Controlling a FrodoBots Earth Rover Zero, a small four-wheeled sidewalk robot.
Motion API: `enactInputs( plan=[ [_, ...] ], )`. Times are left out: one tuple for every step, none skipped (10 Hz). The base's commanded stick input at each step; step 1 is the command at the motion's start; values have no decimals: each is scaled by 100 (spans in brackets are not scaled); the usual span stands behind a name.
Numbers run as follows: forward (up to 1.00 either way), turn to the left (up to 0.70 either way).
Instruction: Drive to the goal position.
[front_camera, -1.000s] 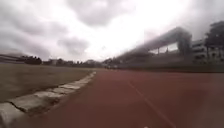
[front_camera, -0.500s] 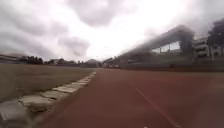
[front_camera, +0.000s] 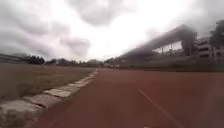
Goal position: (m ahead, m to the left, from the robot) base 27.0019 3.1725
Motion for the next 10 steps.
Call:
enactInputs(
  plan=[
    [100,0],
    [100,0],
    [100,0],
    [100,0],
    [100,0],
    [100,0],
    [100,0],
    [100,0],
    [100,-40],
    [100,-40]
  ],
)
